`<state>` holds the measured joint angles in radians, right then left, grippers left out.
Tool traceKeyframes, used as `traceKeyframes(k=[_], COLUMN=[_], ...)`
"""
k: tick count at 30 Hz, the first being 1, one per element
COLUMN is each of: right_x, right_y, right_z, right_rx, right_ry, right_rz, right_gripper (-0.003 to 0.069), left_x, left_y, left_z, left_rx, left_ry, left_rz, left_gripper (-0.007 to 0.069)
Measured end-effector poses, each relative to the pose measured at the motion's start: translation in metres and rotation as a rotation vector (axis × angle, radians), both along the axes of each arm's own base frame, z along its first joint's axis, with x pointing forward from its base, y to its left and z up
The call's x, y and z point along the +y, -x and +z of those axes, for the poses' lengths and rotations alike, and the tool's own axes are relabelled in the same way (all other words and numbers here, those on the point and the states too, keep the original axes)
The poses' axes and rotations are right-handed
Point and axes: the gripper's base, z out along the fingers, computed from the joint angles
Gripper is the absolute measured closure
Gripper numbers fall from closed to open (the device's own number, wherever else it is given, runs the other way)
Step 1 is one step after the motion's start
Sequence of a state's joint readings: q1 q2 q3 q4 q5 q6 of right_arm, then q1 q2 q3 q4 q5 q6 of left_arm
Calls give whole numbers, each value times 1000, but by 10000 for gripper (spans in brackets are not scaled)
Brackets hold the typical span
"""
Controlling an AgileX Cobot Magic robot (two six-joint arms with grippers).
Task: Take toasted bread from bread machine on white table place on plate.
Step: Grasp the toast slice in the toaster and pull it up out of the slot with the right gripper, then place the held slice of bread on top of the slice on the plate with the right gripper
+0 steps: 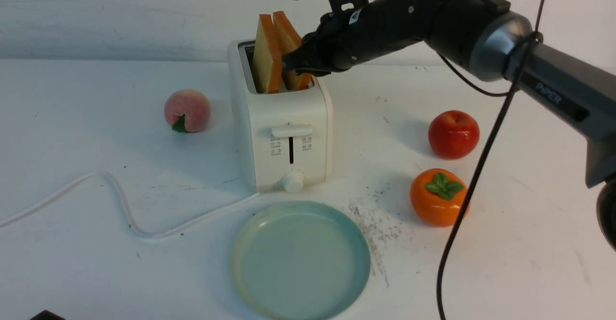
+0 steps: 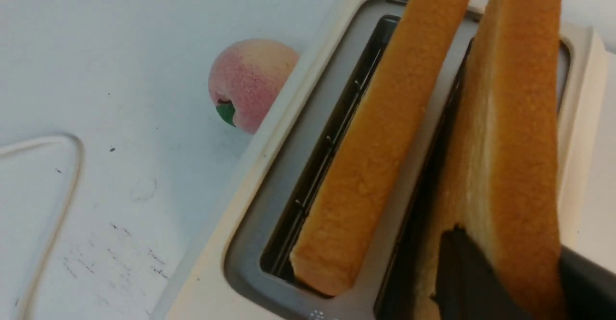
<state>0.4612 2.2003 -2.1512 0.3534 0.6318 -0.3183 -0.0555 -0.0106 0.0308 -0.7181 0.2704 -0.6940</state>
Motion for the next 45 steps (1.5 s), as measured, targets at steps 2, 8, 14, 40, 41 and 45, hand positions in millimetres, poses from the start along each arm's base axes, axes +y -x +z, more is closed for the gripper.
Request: traceKeyframes(k=[2,8,14,40,41,45], right_x=[-3,-29,-70,-69,-67,-52], right_y=[4,40,108,202,200,180], right_z=[12,103,186,13,8,-18], right_rx=[-21,-257,-326,549,546,541], right_ry=[-18,-13,13,-49,-70,-171], right_rz=[-16,-42,-81,221,224,235], right_gripper=[542,542,542,542,542,542], left_x=[0,0,-1,-4,-4,-4], left_y=[0,0,0,2,2,2], left_z=[0,-1,-1,-5,-5,-5], left_rx=[3,6,8,53,53,53], left_ry=[0,-1,-1,-13,-13,-13], left_rz=[-3,-5,-7,-47,-47,-47], left_gripper=[390,388,387,386,386,386])
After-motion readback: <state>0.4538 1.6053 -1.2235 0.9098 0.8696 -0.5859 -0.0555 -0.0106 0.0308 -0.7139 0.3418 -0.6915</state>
